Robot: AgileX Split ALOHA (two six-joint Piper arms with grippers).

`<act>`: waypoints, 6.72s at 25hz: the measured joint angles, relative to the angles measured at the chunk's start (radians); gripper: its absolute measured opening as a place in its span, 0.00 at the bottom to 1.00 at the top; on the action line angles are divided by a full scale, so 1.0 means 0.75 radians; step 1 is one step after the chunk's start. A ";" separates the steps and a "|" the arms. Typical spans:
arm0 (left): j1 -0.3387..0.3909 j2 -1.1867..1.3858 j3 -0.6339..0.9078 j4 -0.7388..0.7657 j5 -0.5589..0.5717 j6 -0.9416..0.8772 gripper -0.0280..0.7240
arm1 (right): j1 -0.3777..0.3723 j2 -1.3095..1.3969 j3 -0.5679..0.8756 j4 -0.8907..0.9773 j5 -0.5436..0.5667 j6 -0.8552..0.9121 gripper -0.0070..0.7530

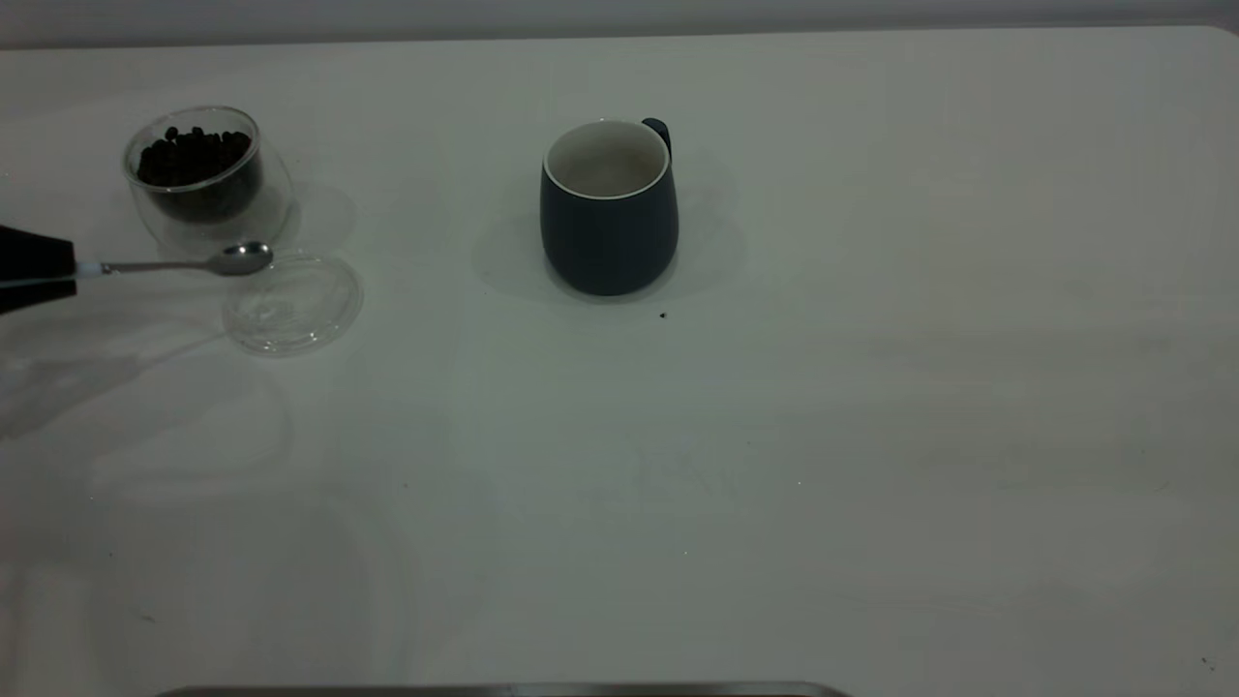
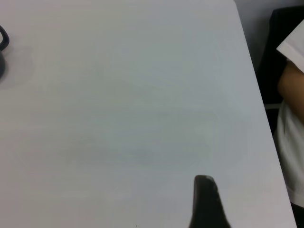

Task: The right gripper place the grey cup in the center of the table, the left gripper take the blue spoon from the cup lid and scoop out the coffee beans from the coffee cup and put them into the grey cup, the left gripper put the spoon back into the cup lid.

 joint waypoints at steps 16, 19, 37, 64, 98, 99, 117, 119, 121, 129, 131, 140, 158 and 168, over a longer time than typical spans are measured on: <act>-0.169 0.049 -0.003 -0.179 -0.203 0.137 0.20 | 0.000 0.000 0.000 0.000 0.000 0.000 0.61; -0.198 0.049 -0.003 -0.203 -0.204 0.137 0.20 | 0.000 0.000 0.000 0.000 0.000 0.000 0.61; -0.264 0.049 -0.005 -0.214 -0.270 0.373 0.67 | 0.000 0.000 0.000 0.000 0.000 0.000 0.61; -0.276 -1.212 0.003 0.741 -0.353 -0.474 0.82 | 0.000 0.000 0.000 -0.019 0.000 0.002 0.61; -1.006 -2.961 0.544 1.727 0.078 -1.829 0.82 | 0.000 0.000 0.000 -0.024 0.000 0.003 0.61; -1.006 -2.984 0.566 1.728 0.072 -1.837 0.82 | 0.000 0.000 0.000 -0.024 0.000 0.003 0.61; -0.852 -3.309 0.803 1.780 0.065 -1.838 0.82 | 0.000 0.000 0.000 -0.024 0.000 0.003 0.61; -0.852 -3.315 0.803 1.780 0.070 -1.838 0.82 | 0.000 0.000 0.000 -0.024 0.000 0.003 0.61; -0.852 -3.315 0.803 1.780 0.070 -1.838 0.82 | 0.000 0.000 0.000 -0.024 0.000 0.003 0.61; -0.852 -3.315 0.803 1.780 0.070 -1.838 0.82 | 0.000 0.000 0.000 -0.024 0.000 0.003 0.61; -0.852 -3.315 0.803 1.780 0.070 -1.838 0.82 | 0.000 0.000 0.000 -0.024 0.000 0.003 0.61; -0.852 -3.315 0.803 1.780 0.070 -1.837 0.82 | 0.000 0.000 0.000 -0.024 0.000 0.005 0.61; -0.852 -3.315 0.803 1.780 0.070 -1.837 0.82 | 0.014 0.000 0.000 0.067 0.000 -0.027 0.61; -0.852 -3.315 0.803 1.780 0.070 -1.838 0.82 | 0.014 0.000 0.000 0.067 0.000 -0.027 0.61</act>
